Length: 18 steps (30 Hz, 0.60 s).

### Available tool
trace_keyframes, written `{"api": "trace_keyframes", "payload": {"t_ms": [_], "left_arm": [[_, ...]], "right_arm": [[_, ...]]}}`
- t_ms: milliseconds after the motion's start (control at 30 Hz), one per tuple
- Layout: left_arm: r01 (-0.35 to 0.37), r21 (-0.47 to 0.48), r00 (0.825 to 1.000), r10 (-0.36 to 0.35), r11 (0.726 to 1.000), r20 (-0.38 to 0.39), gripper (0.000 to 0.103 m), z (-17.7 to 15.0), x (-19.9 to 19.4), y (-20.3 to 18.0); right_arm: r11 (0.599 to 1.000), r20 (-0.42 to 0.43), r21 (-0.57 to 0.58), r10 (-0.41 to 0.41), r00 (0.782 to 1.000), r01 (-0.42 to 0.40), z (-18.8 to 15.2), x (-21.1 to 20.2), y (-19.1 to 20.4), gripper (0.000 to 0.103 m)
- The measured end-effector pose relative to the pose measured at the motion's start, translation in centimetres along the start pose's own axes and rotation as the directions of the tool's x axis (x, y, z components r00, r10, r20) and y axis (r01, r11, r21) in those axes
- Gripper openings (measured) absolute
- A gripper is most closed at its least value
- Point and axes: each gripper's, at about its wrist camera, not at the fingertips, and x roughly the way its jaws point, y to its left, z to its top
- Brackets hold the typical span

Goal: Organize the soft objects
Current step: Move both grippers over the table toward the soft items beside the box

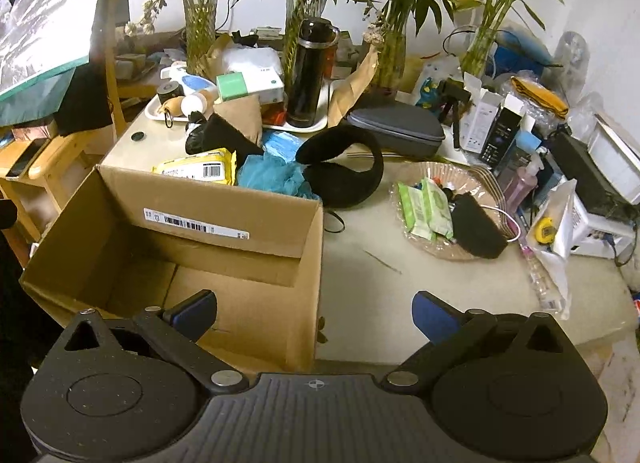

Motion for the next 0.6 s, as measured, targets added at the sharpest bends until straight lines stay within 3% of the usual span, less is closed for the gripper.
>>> {"api": "trace_keyframes", "payload": {"t_ms": [333,600], "left_arm": [[0.056,0.024,0.998,-0.055,0.998,-0.044,0.103,-0.1,1.2,-0.2],[0.100,0.006,0.995,-0.100,0.995,-0.025,0.103,0.7,1.4,0.2]], "right_arm": [[0.994,0.038,0.040,0.101,0.994,-0.102,0.6,0.7,-1.2,0.103],[0.988,0.045,0.041,0.147,0.988,-0.149,1.3,1.2,-1.5,0.103]]}}
